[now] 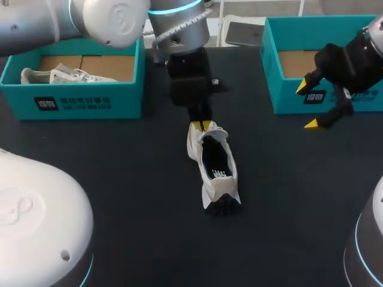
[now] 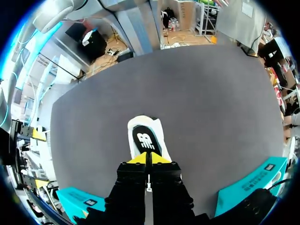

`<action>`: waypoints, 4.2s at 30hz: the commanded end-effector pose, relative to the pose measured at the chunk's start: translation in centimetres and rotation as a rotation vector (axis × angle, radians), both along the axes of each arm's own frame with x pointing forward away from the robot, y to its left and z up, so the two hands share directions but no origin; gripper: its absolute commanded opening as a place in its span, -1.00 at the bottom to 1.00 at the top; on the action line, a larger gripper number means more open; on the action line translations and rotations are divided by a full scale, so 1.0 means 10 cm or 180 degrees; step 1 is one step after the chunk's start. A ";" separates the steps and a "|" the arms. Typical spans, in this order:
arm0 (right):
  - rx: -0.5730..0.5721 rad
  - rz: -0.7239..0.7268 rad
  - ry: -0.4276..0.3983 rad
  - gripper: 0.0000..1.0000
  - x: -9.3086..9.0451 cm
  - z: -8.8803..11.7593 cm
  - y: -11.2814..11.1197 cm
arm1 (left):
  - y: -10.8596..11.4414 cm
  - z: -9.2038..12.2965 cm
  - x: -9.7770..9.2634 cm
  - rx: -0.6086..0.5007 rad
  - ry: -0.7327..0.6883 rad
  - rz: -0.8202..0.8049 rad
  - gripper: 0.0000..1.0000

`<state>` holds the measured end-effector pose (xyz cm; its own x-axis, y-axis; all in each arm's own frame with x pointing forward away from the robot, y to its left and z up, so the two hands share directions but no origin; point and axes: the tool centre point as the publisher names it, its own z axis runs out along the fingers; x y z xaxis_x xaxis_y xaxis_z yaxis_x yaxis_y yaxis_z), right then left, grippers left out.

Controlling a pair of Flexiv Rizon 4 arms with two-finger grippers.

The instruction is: Take the shoe out of the shoebox, open the shoe tongue, remove and reinsert the insole, then place the shoe into the shoebox

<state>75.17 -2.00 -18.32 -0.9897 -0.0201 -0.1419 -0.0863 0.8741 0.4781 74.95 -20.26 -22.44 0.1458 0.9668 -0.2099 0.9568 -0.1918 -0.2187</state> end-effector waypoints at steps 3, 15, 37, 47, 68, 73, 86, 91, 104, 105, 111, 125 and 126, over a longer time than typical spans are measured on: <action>-0.0009 -0.0002 -0.0003 1.00 0.00 -0.01 0.00 | -0.06 0.02 0.05 0.0587 -0.0090 -0.0137 -1.00; -0.0009 -0.0002 -0.0003 1.00 0.00 -0.01 0.00 | -0.18 -0.44 0.05 0.0781 -0.0078 0.0099 -1.00; -0.0009 -0.0002 -0.0003 1.00 0.00 -0.01 0.00 | -0.23 -0.79 -0.01 0.0633 -0.0064 0.0385 -1.00; -0.0009 -0.0002 -0.0003 1.00 0.00 -0.01 0.00 | -0.30 -1.22 -0.11 0.0715 -0.0032 0.0751 -1.00; -0.0009 -0.0002 -0.0003 1.00 0.00 -0.01 0.00 | -0.31 -1.58 -0.30 0.0610 -0.0240 0.0877 -1.00; -0.0009 -0.0002 -0.0003 1.00 0.00 -0.01 0.00 | -0.36 -1.60 -0.35 0.0514 -0.0247 0.0876 -1.00; -0.0009 -0.0002 -0.0003 1.00 0.00 -0.01 0.00 | -0.49 -1.97 -0.49 0.0639 -0.0397 0.0869 -1.00; -0.0009 -0.0002 -0.0003 1.00 0.00 -0.01 0.00 | -0.38 -1.69 -0.42 0.0622 -0.0622 0.0960 -1.00; -0.0009 -0.0002 -0.0003 1.00 0.00 -0.01 0.00 | -0.27 -1.22 -0.04 0.0252 -0.1656 0.1459 -1.00; -0.0009 -0.0002 -0.0003 1.00 0.00 -0.01 0.00 | -0.26 -1.22 0.02 0.0254 -0.1685 0.1503 -1.00; -0.0009 -0.0002 -0.0003 1.00 0.00 -0.01 0.00 | -0.30 -1.33 0.17 0.0340 -0.1753 0.1672 0.49; -0.0009 -0.0002 -0.0003 1.00 0.00 -0.01 0.00 | -0.20 -1.31 0.18 0.0537 -0.1884 0.1357 1.00; -0.0009 -0.0002 -0.0003 1.00 0.00 -0.01 0.00 | -0.20 -1.33 0.18 0.0551 -0.1899 0.1319 1.00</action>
<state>75.12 -2.01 -18.34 -0.9895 -0.0200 -0.1431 -0.0867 0.8744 0.4774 76.73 -22.19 -35.47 -0.2031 0.9774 -0.0582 0.9082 0.2103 0.3618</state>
